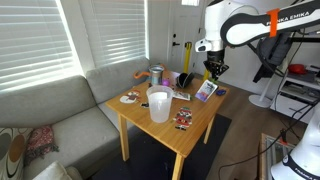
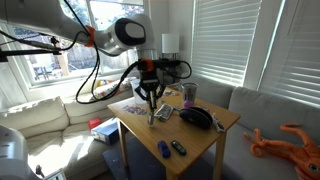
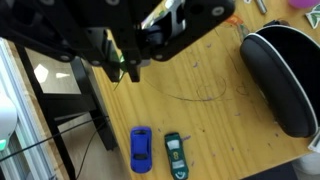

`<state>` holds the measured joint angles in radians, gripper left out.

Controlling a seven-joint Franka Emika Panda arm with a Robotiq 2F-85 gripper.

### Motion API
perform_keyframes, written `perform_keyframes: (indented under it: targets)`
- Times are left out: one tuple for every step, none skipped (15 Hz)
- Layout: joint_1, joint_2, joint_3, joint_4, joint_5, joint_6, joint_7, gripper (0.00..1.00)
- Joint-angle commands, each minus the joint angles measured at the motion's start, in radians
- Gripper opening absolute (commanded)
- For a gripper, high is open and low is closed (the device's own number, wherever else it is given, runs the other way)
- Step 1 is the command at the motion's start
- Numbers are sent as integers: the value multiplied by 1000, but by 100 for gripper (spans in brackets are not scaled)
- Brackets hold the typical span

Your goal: Empty the plastic cup then set one squishy drink upright on the table

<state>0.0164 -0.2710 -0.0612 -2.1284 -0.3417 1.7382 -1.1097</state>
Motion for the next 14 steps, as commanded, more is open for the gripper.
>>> perform_keyframes:
  targets:
    - [14, 33, 48, 49, -125, -55, -13, 4]
    - [17, 37, 57, 52, -148, -59, -12, 4]
    - [21, 40, 64, 51, -165, -58, -14, 4]
    - [23, 44, 69, 48, -181, -55, -15, 4]
    - [24, 49, 72, 48, -194, -53, -17, 4]
    - [24, 53, 75, 44, -205, -51, -18, 4]
    - [25, 56, 76, 43, -213, -50, -18, 4]
    - [24, 58, 75, 42, -217, -48, -20, 4]
    - [24, 58, 75, 42, -222, -47, -20, 4]
    - [23, 59, 74, 42, -226, -46, -20, 4]
    - [23, 59, 75, 41, -234, -48, -20, 4]
    - [22, 58, 74, 41, -239, -46, -14, 40]
    - [22, 56, 72, 39, -239, -38, -17, 42]
    - [22, 53, 71, 40, -236, -33, -14, 47]
